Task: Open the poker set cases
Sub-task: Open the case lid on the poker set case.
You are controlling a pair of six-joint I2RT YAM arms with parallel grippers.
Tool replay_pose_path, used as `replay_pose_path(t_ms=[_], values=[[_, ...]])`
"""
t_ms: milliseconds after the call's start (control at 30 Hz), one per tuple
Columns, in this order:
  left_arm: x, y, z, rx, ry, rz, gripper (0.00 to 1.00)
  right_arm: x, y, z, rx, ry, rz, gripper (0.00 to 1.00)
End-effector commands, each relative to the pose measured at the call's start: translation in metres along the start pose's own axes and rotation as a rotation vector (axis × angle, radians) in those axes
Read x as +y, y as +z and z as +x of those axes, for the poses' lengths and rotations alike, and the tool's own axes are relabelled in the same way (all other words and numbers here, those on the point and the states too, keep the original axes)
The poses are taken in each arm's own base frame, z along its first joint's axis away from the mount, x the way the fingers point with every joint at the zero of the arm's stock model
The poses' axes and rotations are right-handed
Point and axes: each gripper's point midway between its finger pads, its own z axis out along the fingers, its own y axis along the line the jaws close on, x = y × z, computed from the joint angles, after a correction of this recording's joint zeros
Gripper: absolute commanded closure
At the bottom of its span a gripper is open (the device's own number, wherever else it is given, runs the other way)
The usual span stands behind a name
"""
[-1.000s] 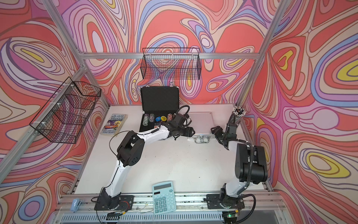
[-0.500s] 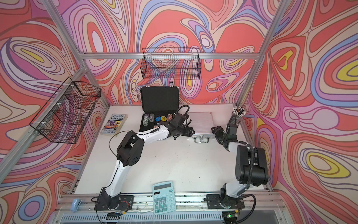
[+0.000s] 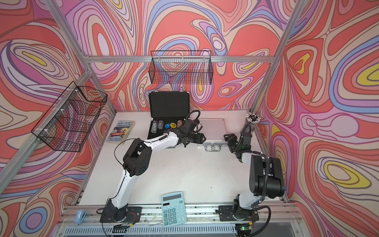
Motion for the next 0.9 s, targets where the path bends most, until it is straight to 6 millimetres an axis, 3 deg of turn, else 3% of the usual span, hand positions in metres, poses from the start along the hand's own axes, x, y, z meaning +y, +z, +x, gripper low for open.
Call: replay_pose_path(t_ms=[0, 600, 867], values=[[-0.044, -0.021, -0.017, -0.037, 0.044, 0.113, 0.33, 0.049, -0.004, 0.014, 0.075, -0.016, -0.201, 0.29], [-0.047, -0.033, -0.027, -0.067, 0.035, 0.122, 0.33, 0.048, -0.002, 0.008, -0.002, 0.107, -0.323, 0.27], [-0.047, -0.036, -0.028, -0.07, 0.036, 0.125, 0.33, 0.058, 0.001, 0.001, -0.02, 0.129, -0.418, 0.27]])
